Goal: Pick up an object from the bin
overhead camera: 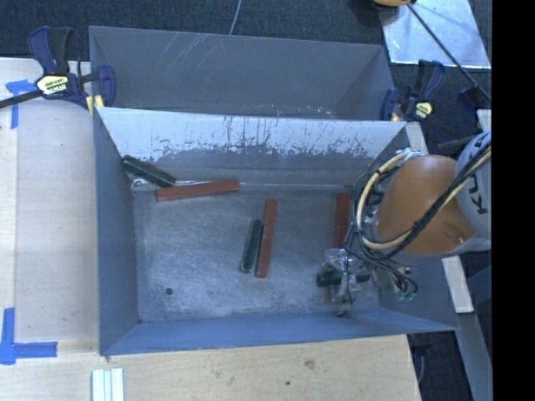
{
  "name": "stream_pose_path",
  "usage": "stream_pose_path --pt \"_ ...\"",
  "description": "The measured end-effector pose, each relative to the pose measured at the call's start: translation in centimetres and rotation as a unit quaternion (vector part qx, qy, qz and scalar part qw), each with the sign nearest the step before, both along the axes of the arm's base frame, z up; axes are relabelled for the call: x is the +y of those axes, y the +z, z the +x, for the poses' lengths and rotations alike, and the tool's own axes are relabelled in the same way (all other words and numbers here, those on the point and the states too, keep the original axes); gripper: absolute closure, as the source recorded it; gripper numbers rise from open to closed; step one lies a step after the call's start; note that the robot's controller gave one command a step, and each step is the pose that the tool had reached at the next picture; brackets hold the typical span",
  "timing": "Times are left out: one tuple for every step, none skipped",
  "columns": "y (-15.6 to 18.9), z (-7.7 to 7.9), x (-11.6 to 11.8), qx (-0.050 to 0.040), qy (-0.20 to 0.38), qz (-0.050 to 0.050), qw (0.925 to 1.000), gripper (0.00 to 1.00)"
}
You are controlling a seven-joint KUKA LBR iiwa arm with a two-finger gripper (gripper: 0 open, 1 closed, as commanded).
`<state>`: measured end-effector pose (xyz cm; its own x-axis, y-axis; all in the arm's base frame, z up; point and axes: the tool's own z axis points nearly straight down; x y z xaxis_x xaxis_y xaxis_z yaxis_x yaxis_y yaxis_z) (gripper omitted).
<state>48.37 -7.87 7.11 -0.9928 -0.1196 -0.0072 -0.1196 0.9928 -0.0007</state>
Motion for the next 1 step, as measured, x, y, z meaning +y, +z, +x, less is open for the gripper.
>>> stream_pose_path --pt "13.87 0.62 -4.3 0.0018 -0.056 0.0 0.9984 1.0"
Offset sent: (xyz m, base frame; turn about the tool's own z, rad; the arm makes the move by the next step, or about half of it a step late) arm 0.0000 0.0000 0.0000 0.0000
